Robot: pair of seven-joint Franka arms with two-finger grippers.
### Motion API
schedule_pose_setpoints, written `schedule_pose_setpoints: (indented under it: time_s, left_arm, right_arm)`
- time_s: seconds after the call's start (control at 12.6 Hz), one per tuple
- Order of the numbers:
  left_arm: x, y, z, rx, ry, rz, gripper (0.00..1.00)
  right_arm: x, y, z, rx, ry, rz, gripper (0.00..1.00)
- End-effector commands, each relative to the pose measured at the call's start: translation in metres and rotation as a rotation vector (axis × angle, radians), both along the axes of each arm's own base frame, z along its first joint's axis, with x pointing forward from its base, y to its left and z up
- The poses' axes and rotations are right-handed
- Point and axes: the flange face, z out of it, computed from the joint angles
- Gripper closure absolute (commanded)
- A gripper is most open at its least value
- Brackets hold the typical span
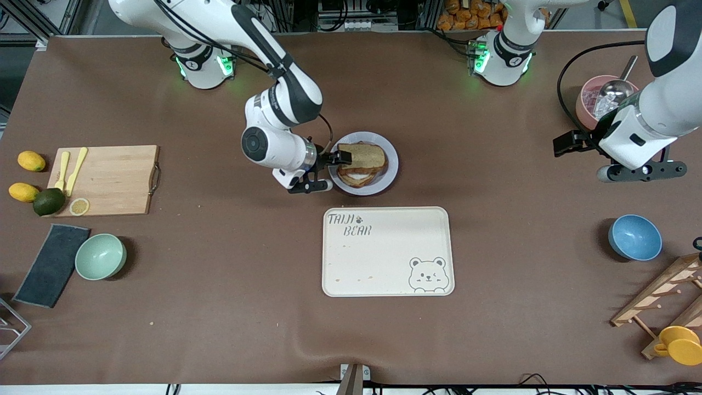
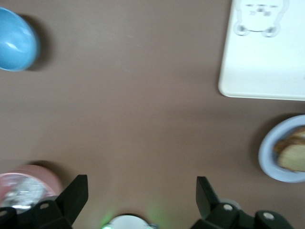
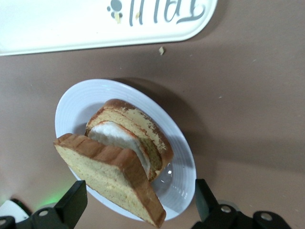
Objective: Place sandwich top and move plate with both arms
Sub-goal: 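Open and withdraw the right gripper while the left gripper reaches the plate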
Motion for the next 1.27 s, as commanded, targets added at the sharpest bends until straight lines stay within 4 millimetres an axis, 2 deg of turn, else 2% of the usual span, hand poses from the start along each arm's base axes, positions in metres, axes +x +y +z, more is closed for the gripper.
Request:
schedule_pose_setpoints:
  time_s: [0.0, 0.16, 0.32, 0.48, 0.64, 0.79, 0.95, 1.03, 1.19]
  left_arm:
    - [0.002, -0.001, -0.013, -0.124, 0.032, 0.056, 0.00]
    - [0.016, -0.011, -0.043, -0.224, 0.063, 0.080, 0.00]
    - [0.024, -0.019, -0.076, -0.300, 0.087, 0.120, 0.00]
    - [0.019, -0.030, -0.116, -0.432, 0.110, 0.169, 0.00]
    - [0.010, -0.032, -0.157, -0.550, 0.090, 0.167, 0.00]
    - [-0.002, -0.036, -0.197, -0.619, 0.072, 0.178, 0.00]
    - [-0.013, -0.040, -0.236, -0.735, 0.087, 0.172, 0.00]
    - [-0.012, -0.038, -0.251, -0.779, 0.083, 0.152, 0.00]
    - [-0.013, -0.044, -0.274, -0.824, 0.080, 0.128, 0.00]
  right_arm:
    - [0.040, -0.053, 0.040, -0.029, 0.022, -0.013, 0.00]
    - [0.070, -0.107, 0.065, -0.110, -0.015, -0.006, 0.00]
    - [0.097, -0.162, 0.093, -0.157, 0.026, -0.010, 0.00]
    - [0.123, -0.214, 0.120, -0.243, -0.018, 0.057, 0.00]
    - [0.142, -0.268, 0.133, -0.301, -0.110, 0.213, 0.00]
    - [0.152, -0.338, 0.133, -0.264, -0.138, 0.248, 0.00]
    - [0.153, -0.393, 0.137, -0.249, -0.152, 0.232, 0.00]
    - [0.154, -0.418, 0.146, -0.237, -0.169, 0.259, 0.00]
    - [0.150, -0.482, 0.169, -0.206, -0.161, 0.255, 0.00]
